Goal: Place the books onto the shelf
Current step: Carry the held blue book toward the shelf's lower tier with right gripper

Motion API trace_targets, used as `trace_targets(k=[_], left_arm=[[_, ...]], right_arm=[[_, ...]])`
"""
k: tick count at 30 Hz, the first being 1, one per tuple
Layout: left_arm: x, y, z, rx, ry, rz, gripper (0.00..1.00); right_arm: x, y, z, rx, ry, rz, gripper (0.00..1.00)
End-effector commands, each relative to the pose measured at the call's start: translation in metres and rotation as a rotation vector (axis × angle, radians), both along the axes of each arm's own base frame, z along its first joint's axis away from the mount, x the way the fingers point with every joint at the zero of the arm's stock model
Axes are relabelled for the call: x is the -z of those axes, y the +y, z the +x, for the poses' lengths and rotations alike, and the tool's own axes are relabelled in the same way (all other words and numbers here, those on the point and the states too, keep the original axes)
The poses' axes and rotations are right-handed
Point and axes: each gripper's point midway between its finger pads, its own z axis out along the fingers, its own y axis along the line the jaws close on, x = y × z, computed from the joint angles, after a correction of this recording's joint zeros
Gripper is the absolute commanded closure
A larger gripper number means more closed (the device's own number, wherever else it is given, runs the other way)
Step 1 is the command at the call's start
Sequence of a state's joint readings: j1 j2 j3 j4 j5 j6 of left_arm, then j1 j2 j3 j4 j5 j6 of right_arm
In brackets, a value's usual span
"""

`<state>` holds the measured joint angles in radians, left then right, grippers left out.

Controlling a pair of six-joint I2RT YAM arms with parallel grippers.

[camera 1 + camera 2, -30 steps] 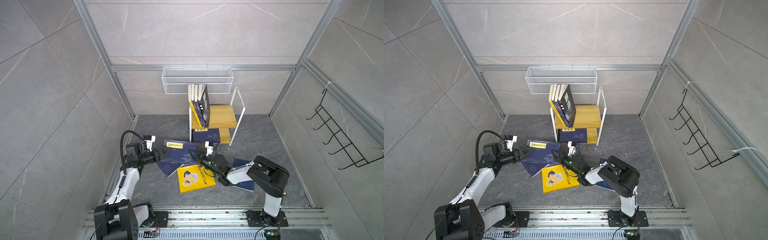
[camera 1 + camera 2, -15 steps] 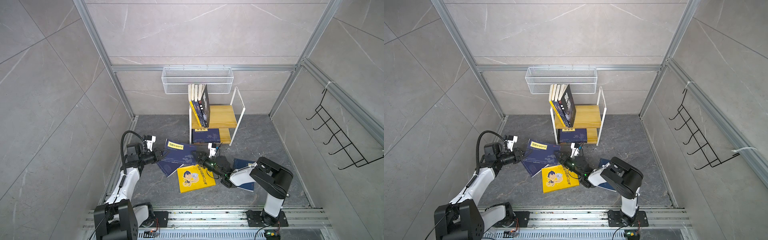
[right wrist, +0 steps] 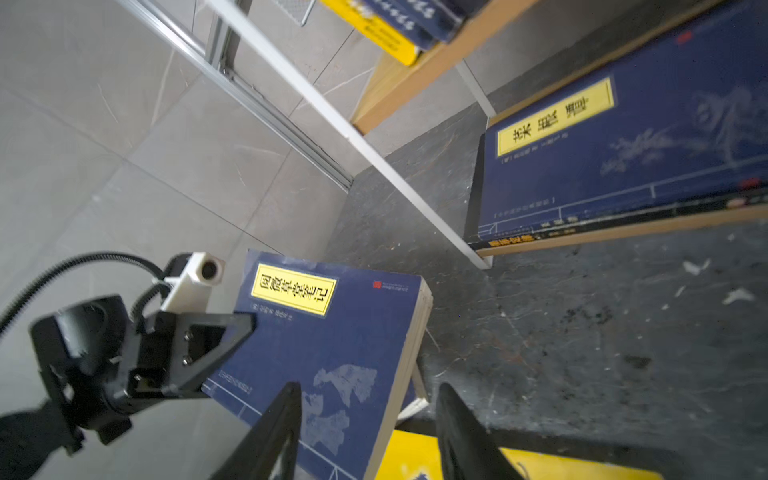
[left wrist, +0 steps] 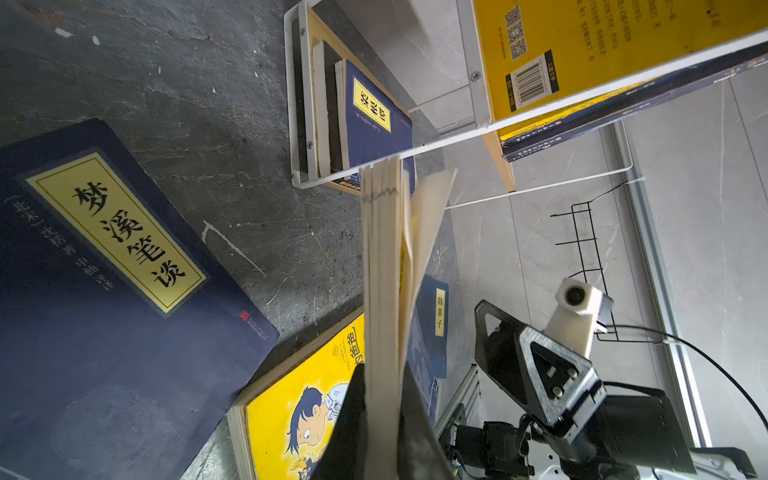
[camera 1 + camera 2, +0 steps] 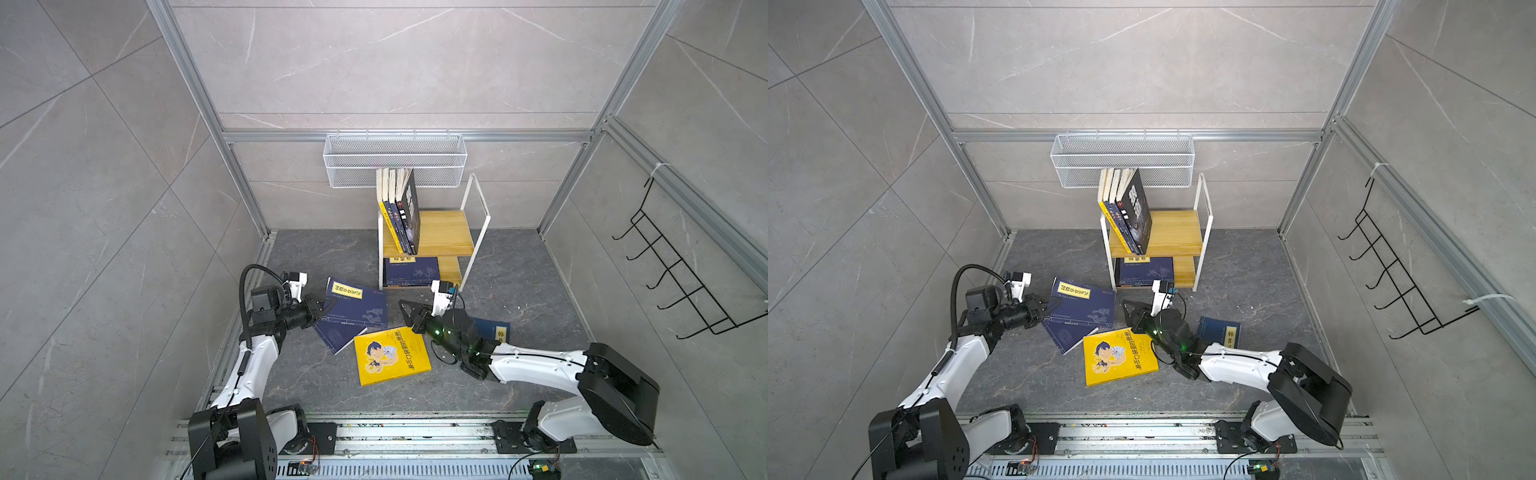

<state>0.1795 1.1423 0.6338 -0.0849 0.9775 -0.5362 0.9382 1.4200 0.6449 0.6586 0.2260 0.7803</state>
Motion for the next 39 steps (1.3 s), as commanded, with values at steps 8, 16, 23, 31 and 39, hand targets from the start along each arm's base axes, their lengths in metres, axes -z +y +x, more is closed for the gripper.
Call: trace_targets(k=[8,16,23,31,39], left_arm=[[-0.020,0.000,0.008,-0.015,-0.009,-0.050,1.00],[-0.023,-0.001,0.007,-0.012,-0.007,-0.055,1.00],[-0.020,0.000,0.005,-0.014,-0.003,-0.041,1.00],[-0.021,-0.001,0.004,-0.013,-0.005,-0.044,1.00],[-0.022,-0.003,0.003,-0.007,-0.017,-0.044,1.00]], right_arm=[[-0.042,0.047,-0.032,-0.030,-0.512,-0.679,0.37],[-0.033,0.096,-0.054,-0.183,-0.664,-0.934,0.38],[-0.009,0.120,-0.058,-0.281,-0.703,-1.120,0.40],[0.006,0.141,-0.046,-0.296,-0.738,-1.316,0.40],[0.019,0.152,-0.021,-0.286,-0.738,-1.441,0.47]])
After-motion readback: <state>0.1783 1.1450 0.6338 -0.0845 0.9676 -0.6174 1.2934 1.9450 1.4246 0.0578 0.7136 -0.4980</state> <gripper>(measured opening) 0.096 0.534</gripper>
